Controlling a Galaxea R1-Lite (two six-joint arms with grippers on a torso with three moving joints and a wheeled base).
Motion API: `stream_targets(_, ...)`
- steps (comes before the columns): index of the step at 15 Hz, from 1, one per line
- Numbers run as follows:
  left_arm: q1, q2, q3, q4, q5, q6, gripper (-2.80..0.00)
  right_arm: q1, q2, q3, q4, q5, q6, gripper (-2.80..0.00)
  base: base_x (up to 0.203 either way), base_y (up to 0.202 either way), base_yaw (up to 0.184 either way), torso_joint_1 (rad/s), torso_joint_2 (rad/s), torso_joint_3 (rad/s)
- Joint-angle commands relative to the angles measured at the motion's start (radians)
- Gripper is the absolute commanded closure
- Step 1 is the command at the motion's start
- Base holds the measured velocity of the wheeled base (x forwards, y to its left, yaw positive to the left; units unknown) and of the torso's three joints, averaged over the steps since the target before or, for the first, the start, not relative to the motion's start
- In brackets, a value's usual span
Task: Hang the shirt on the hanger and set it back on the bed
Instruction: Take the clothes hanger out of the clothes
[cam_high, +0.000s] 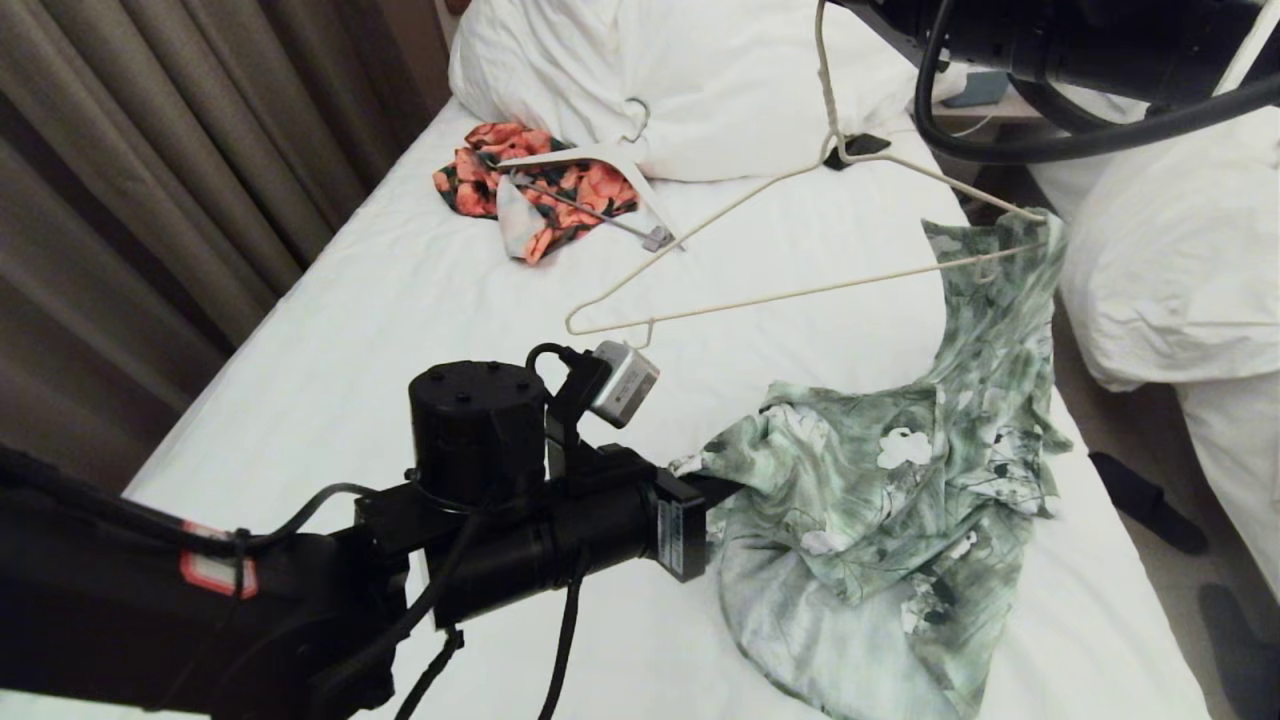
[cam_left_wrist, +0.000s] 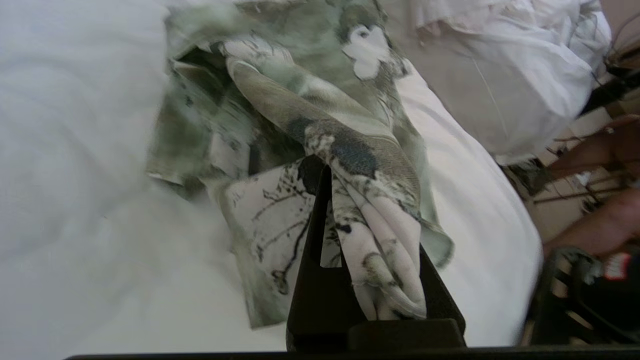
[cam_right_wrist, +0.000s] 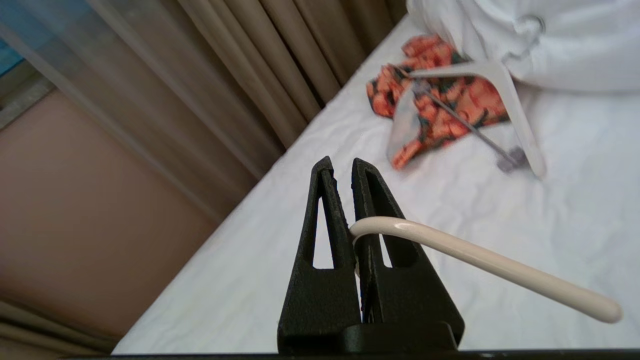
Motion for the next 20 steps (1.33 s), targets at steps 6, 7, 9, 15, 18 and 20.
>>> stream_targets(6, -0.065, -0.022, -0.020, 0.095, 0.008, -0.074, 0.00, 0.083, -0.025, 0.000, -0.077, -0.132, -0.066, 0.00, 0.000, 0.000, 0.000, 0.000, 0.00, 0.000)
stream_targets(7, -0.055, -0.015, -0.022, 0.094, 0.008, -0.074, 0.00, 0.078, -0.024, 0.002, -0.075, -0.140, -0.071, 0.00, 0.000, 0.000, 0.000, 0.000, 0.00, 0.000)
stream_targets(9, -0.052, -0.005, -0.027, 0.094, 0.011, -0.073, 0.00, 0.054, -0.025, 0.009, -0.076, -0.167, -0.082, 0.00, 0.000, 0.000, 0.000, 0.000, 0.00, 0.000)
stream_targets(15, 0.004, -0.004, -0.038, 0.115, 0.062, -0.025, -2.80, -0.007, -0.041, 0.021, -0.026, -0.213, -0.084, 0.00, 0.000, 0.000, 0.000, 0.000, 0.00, 0.000)
stream_targets(18, 0.031, -0.121, -0.054, 0.388, 0.088, 0.011, -2.80, -0.006, -0.043, 0.020, 0.033, -0.267, -0.085, 0.00, 0.000, 0.000, 0.000, 0.000, 0.00, 0.000)
stream_targets(20, 0.038, -0.217, -0.068, 0.490, 0.117, 0.014, -2.80, -0.003, -0.065, 0.012, 0.075, -0.299, -0.107, 0.00, 0.000, 0.000, 0.000, 0.000, 0.00, 0.000)
